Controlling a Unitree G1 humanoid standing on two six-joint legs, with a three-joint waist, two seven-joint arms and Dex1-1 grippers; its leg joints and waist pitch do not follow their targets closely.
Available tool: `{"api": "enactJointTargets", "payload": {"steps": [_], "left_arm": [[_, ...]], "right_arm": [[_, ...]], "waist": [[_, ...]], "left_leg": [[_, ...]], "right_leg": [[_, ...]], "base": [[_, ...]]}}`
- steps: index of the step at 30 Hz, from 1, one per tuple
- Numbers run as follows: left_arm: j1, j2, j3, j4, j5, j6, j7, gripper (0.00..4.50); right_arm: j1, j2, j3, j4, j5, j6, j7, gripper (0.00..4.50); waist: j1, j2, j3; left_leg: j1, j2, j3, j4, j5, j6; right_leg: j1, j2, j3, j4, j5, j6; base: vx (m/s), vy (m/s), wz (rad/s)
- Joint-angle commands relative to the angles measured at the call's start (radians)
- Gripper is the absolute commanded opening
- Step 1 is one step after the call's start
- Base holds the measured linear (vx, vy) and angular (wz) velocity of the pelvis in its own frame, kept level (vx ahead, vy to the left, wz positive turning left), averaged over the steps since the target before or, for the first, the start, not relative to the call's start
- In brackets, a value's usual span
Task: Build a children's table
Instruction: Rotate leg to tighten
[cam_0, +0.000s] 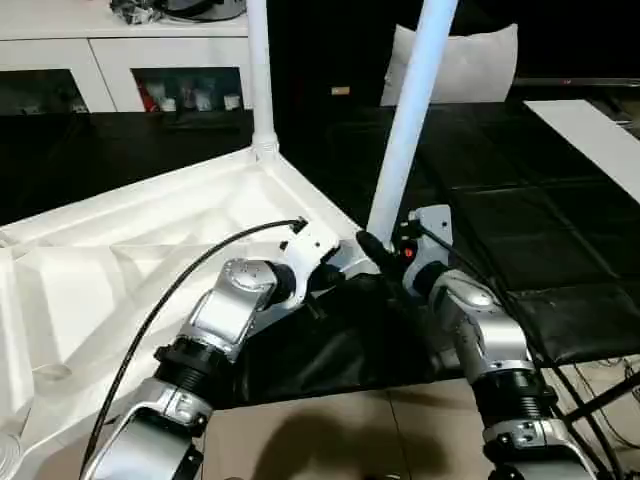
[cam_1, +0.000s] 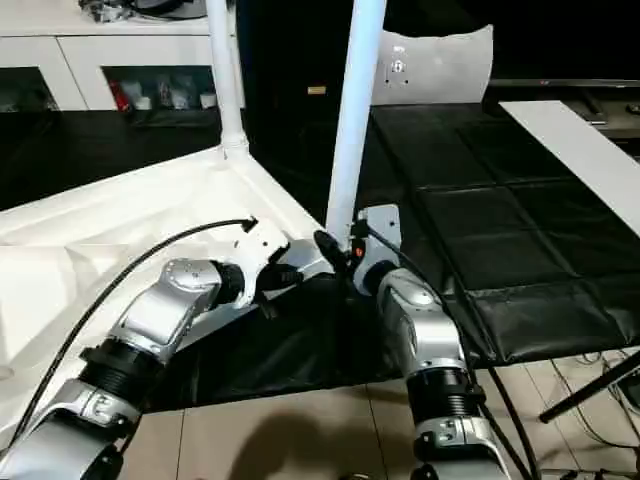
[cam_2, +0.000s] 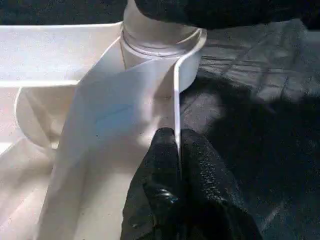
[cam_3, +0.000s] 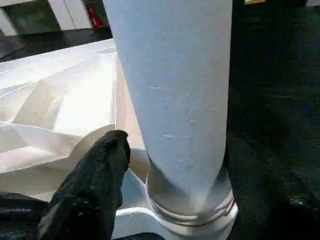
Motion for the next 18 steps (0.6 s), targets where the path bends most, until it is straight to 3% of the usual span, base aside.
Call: {"api": "enactJointTargets", "payload": {"steps": [1,2,3,10,11,12,14,16,18], "left_arm": [[-0.016,0.013,-0.011,-0.053,-0.021,-0.050,-0.050,0.00],[-0.014,0.025,-0.015,-0.051,-0.022,-0.058,-0.070,0.00],[-0.012,0.036,-0.017,-0.049,-0.022,-0.064,-0.087,0.00],[0.019,0.144,-0.066,-0.044,-0.037,-0.181,-0.277,0.00],[0.019,0.145,-0.067,-0.044,-0.038,-0.182,-0.280,0.00],[0.024,0.161,-0.074,-0.050,-0.049,-0.196,-0.323,0.00],[0.035,0.208,-0.103,-0.065,-0.063,-0.238,-0.433,0.00],[0.037,0.231,-0.119,-0.067,-0.062,-0.257,-0.476,0.00],[0.038,0.248,-0.128,-0.068,-0.062,-0.273,-0.507,0.00]], "right_arm": [[0.016,-0.037,0.015,-0.033,0.026,-0.022,0.100,3.64],[0.022,-0.068,0.019,-0.039,0.026,-0.038,0.144,3.64],[0.027,-0.098,0.027,-0.042,0.018,-0.065,0.178,3.86],[0.061,-0.274,0.071,-0.099,0.054,-0.105,0.485,3.92],[0.061,-0.276,0.072,-0.099,0.054,-0.105,0.488,3.92],[0.063,-0.298,0.083,-0.102,0.060,-0.106,0.533,3.92],[0.065,-0.346,0.112,-0.103,0.079,-0.110,0.639,3.92],[0.065,-0.366,0.127,-0.101,0.086,-0.114,0.692,3.92],[0.065,-0.380,0.144,-0.099,0.081,-0.131,0.736,3.92]], "waist": [[0.008,0.007,-0.071],[0.011,0.012,-0.071],[0.013,0.006,-0.070],[0.025,0.005,-0.067],[0.025,0.007,-0.067],[0.025,0.017,-0.066],[0.032,0.011,-0.067],[0.043,0.016,-0.066],[0.050,0.011,-0.066]], "left_leg": [[0.006,0.011,0.005,-0.060,-0.204,0.049],[0.008,0.011,0.004,-0.060,-0.210,0.047],[0.008,0.011,0.006,-0.059,-0.219,0.049],[0.007,0.013,0.003,-0.060,-0.233,0.061],[0.009,0.014,0.004,-0.060,-0.235,0.062],[0.012,0.015,0.004,-0.060,-0.247,0.058],[0.012,0.016,0.004,-0.060,-0.253,0.058],[0.015,0.020,0.006,-0.061,-0.256,0.057],[0.016,0.022,0.006,-0.061,-0.260,0.054]], "right_leg": [[0.066,-0.036,0.030,-0.054,-0.198,-0.218],[0.067,-0.037,0.029,-0.054,-0.200,-0.217],[0.067,-0.036,0.030,-0.056,-0.207,-0.216],[0.067,-0.038,0.029,-0.058,-0.260,-0.207],[0.065,-0.038,0.029,-0.057,-0.259,-0.209],[0.061,-0.036,0.029,-0.060,-0.252,-0.218],[0.063,-0.038,0.030,-0.056,-0.241,-0.230],[0.060,-0.036,0.030,-0.053,-0.236,-0.238],[0.060,-0.038,0.030,-0.051,-0.242,-0.240]], "base": [[0.000,0.000,0.00],[0.000,0.000,0.00],[0.000,0.000,0.00],[0.000,0.000,0.00],[0.000,0.000,0.00],[0.000,0.000,0.00],[0.000,0.000,0.00],[0.000,0.000,0.00],[0.000,0.000,0.00]]}}
